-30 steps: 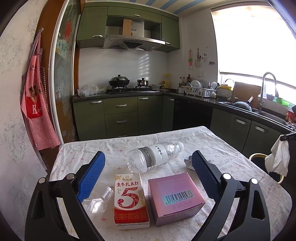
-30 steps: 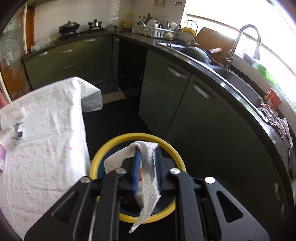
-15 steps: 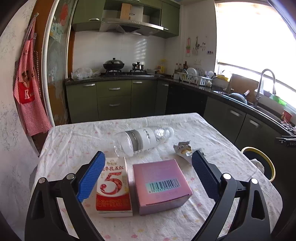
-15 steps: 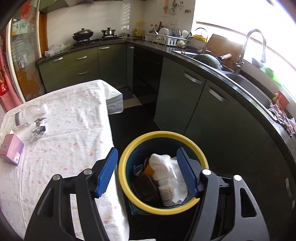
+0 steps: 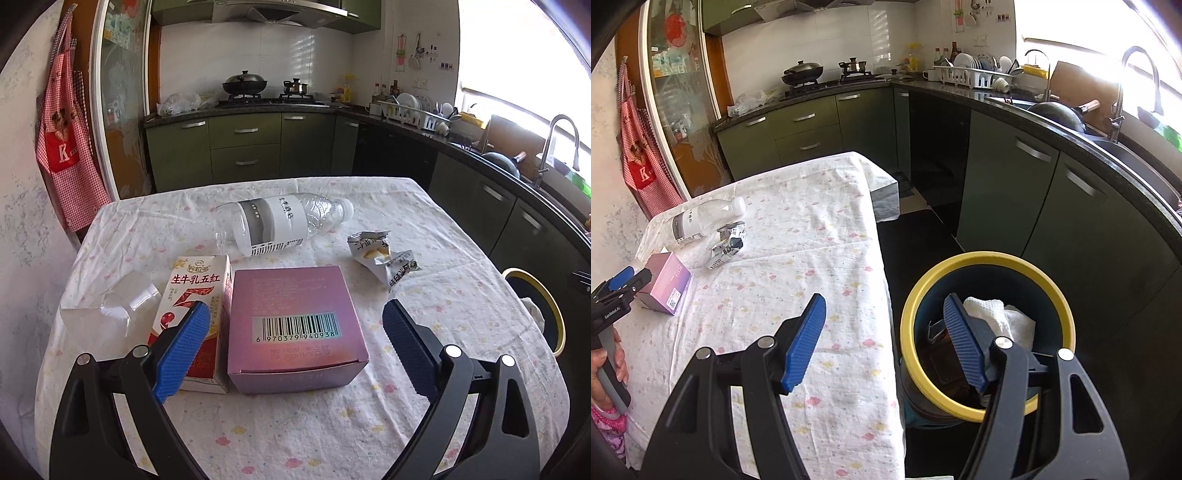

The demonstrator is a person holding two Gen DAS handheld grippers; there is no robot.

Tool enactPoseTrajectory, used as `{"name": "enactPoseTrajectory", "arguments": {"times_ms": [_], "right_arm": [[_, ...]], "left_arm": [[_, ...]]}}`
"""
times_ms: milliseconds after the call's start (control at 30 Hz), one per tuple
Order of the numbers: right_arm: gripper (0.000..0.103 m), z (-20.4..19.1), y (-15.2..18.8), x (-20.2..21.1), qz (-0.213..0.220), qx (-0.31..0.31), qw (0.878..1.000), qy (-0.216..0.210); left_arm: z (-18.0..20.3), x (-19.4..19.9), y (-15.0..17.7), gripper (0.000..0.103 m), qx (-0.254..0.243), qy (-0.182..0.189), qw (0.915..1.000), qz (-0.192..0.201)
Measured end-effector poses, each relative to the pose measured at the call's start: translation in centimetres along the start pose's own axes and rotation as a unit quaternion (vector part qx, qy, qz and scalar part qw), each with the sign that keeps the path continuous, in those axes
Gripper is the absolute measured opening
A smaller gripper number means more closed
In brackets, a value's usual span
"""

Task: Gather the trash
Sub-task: 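Grasp the pink box with the left gripper, then carry the pink box over the yellow bin and open the left gripper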

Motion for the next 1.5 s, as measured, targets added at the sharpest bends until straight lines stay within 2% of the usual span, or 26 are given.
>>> {"name": "enactPoseTrajectory", "arguments": {"times_ms": [333, 433, 600, 667, 733, 867, 1067, 1300, 1400, 1500], "right_arm": [[0.063, 1.1, 0.7, -0.4, 0.000, -0.016, 1.000, -0.018], [0.063, 1.3, 0.8, -0.3, 0.000, -0.019, 1.000, -0.019], [0.063, 1.5, 0.9, -0.3, 0.001, -0.021, 0.999, -0.024], [0.063, 1.6, 1.0, -0.3, 0.001, -0.022, 0.999, -0.025], [0.063, 1.6, 1.0, -0.3, 0.001, -0.021, 0.999, -0.024], [0.063, 1.8, 1.0, -0.1, 0.003, -0.023, 0.999, -0.022], [0.063, 1.8, 1.1, 0.2, 0.004, -0.022, 0.999, -0.025], [0.063, 1.8, 1.1, 1.4, 0.011, -0.015, 1.000, -0.025], [0.063, 2.5, 1.3, 2.7, 0.020, -0.016, 1.000, -0.013], [0.063, 4.0, 1.6, 4.7, 0.037, -0.028, 0.999, 0.004]], "left_arm": [[2.2, -1.5, 0.3, 0.093, -0.011, 0.013, 0.9995, -0.028], [3.1, -1.7, 0.3, 0.093, -0.023, 0.005, 0.9994, -0.026], [3.4, -3.3, 0.1, 0.093, -0.009, -0.008, 0.9983, -0.056], [3.4, -3.7, 0.1, 0.083, -0.005, -0.016, 0.9980, -0.061], [3.2, -4.2, 0.2, 0.078, 0.000, -0.017, 0.9974, -0.071], [3.0, -4.2, 0.4, 0.077, 0.001, -0.016, 0.9972, -0.073], [3.2, -2.5, 0.5, 0.077, -0.005, 0.017, 0.9977, -0.066], [5.0, 3.2, -1.3, 0.077, -0.041, 0.066, 0.9969, -0.015], [7.2, 5.4, -2.3, 0.077, -0.060, 0.103, 0.9929, 0.001], [10.8, 6.9, -3.0, 0.077, -0.084, 0.154, 0.9845, 0.004]]}}
Point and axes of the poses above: each gripper's, at about its wrist camera, not at the fingertips, and x roughly against the way its jaws point, z to its right, y to its underside, the point moved 1 cm from there along -x, roughly the way its jaws point, and after that the axes turned 15 degrees about -y, right-handed, at the moved point
